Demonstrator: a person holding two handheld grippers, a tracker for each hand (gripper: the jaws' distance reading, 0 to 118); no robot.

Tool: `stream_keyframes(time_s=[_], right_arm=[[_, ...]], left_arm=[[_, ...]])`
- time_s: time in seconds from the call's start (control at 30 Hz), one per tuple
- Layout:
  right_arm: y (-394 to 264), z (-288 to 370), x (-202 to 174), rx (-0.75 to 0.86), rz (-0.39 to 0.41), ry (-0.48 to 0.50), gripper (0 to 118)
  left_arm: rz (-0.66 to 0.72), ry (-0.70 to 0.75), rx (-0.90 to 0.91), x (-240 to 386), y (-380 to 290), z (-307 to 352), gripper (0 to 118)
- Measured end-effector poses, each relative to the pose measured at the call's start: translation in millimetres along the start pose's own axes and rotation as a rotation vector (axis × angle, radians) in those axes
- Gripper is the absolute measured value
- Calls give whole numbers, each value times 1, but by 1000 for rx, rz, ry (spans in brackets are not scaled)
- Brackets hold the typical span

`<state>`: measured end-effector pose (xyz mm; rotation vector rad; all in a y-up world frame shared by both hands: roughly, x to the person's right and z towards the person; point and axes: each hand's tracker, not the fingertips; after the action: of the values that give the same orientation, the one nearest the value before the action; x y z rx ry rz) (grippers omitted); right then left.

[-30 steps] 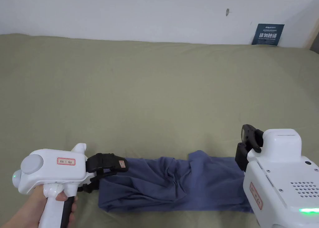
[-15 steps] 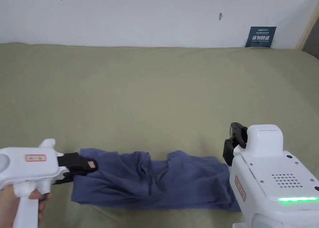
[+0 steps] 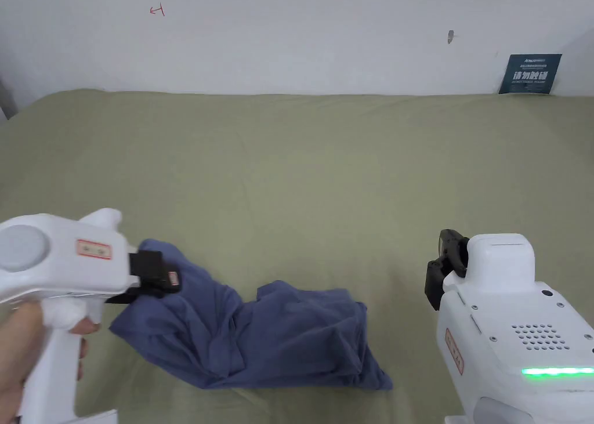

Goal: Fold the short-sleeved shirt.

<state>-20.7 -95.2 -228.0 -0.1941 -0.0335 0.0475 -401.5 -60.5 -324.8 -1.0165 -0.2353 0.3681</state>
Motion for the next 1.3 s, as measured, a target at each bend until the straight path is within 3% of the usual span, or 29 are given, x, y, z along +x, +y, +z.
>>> stream_keyframes(time_s=[0.23, 0.43, 0.47, 0.5, 0.53, 0.57, 0.6, 0.7, 0.73, 0.77, 0.8, 0.83, 0.97, 1.1, 1.17, 1.23, 1.3], right_arm=[[-3, 3, 6, -3, 14, 0, 0], [-11, 5, 19, -20, 27, -16, 0], [-11, 6, 22, -24, 24, -20, 0], [-13, 6, 26, -28, 19, -25, 0], [-14, 6, 29, -33, 15, -34, 0], [-15, 7, 31, -38, 15, -39, 0], [-16, 7, 34, -44, 16, -44, 0], [-19, 8, 39, -52, 14, -56, 0], [-20, 7, 41, -58, 6, -58, 0], [-20, 7, 42, -60, -6, -58, 0], [-20, 7, 42, -61, -20, -58, 0], [-21, 7, 42, -65, -26, -56, 0], [-25, 3, 38, -74, -22, -52, 0], [-30, -1, 34, -96, -41, -46, 0], [-33, -1, 33, -106, -36, -42, 0], [-37, -2, 33, -116, -20, -41, 0], [-39, -1, 34, -126, -17, -36, 0]], left_arm=[[-119, -3, -91, 102, -7, -66, 12], [-216, 100, -156, 165, -30, -146, 13], [-212, 95, -158, 171, -36, -156, 26], [-213, 54, -165, 170, -40, -167, 76], [-170, -30, -167, 167, -43, -173, 114], [-155, -46, -205, 167, -44, -177, 118], [-152, -60, -184, 168, -47, -170, 109], [-122, -116, -138, 147, -39, -148, 100], [-79, -168, -97, 143, -39, -131, 88], [-53, -214, -63, 133, -36, -120, 64], [-30, -258, -41, 118, -34, -108, 10], [-1, -302, -26, 106, -33, -102, 0], [39, -450, -126, 66, -30, -115, 0], [107, -528, -231, 90, -74, -126, 0], [96, -581, -275, 66, -49, -191, 0], [84, -565, -326, 61, -44, -226, 0], [57, -518, -320, 75, -93, -211, 0]])
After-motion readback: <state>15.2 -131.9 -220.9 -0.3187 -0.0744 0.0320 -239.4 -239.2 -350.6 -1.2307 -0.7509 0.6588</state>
